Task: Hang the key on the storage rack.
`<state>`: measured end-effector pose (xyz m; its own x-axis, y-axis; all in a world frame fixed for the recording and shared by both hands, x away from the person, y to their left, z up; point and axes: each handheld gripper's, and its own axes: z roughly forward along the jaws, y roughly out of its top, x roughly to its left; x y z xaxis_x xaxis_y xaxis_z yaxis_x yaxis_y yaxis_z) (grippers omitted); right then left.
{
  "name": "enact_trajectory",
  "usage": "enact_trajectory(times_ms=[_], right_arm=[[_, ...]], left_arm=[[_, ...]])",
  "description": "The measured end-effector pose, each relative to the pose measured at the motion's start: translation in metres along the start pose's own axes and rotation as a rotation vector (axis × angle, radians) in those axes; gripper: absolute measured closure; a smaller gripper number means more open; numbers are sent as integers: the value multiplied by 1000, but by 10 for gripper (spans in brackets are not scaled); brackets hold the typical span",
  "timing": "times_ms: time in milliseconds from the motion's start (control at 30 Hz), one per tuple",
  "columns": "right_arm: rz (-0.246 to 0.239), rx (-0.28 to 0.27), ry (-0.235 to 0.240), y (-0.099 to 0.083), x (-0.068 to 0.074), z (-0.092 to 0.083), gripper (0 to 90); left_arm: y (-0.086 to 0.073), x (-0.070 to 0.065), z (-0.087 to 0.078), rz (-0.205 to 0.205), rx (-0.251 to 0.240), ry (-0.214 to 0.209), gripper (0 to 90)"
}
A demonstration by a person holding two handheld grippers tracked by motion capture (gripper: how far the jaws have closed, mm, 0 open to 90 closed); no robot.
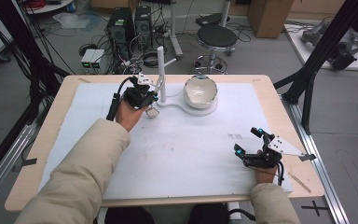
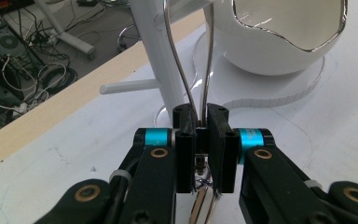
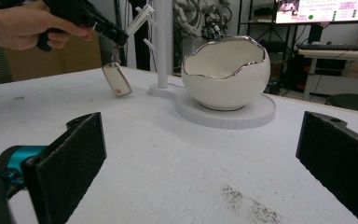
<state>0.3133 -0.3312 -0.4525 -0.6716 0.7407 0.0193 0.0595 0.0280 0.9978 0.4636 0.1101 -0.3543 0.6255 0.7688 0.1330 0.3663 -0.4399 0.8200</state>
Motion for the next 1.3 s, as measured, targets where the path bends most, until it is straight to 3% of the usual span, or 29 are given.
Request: enact_trajectory(times_ms=[367, 533, 600, 633, 667, 767, 833, 900, 967, 1067, 1133, 1233, 1300], right_arm=[[-6, -1, 1, 0, 0, 0, 6], [-1, -1, -2, 0, 0, 0, 6], [4, -2, -1, 0, 0, 0, 6], [1, 0, 0, 0, 0, 0, 6], [0, 0, 0, 0, 0, 0, 6], [-2, 3, 1, 0, 1, 0, 6], [0, -1, -3, 0, 0, 0, 6], [-3, -2, -2, 0, 0, 0, 6], [0, 0, -1, 0, 0, 0, 6], [-2, -2, -2, 0, 0, 0, 6], [1, 0, 0, 0, 0, 0, 6], [-5, 0, 1, 0, 0, 0, 6], [-8, -3, -1, 0, 0, 0, 6]], left_arm=[[-5, 4, 11, -10, 18, 15, 817], [-9, 9, 14, -31, -5, -34, 814], [-11, 13, 14, -18, -19, -57, 778], [-11, 14, 14, -11, -28, -66, 672], [-11, 15, 11, -7, -33, -72, 587], [-10, 18, -1, -64, -58, -152, 513], [-8, 18, -12, -19, -88, -199, 457], [-8, 19, -25, -18, -129, -234, 394], [-13, 19, -40, 0, -205, -255, 308], [-27, 24, -62, 10, -293, -269, 268], [-44, 30, -77, 24, -336, -233, 179], [-74, 44, -99, -39, -382, -192, 17], [-93, 49, -112, -58, -410, -202, 17]])
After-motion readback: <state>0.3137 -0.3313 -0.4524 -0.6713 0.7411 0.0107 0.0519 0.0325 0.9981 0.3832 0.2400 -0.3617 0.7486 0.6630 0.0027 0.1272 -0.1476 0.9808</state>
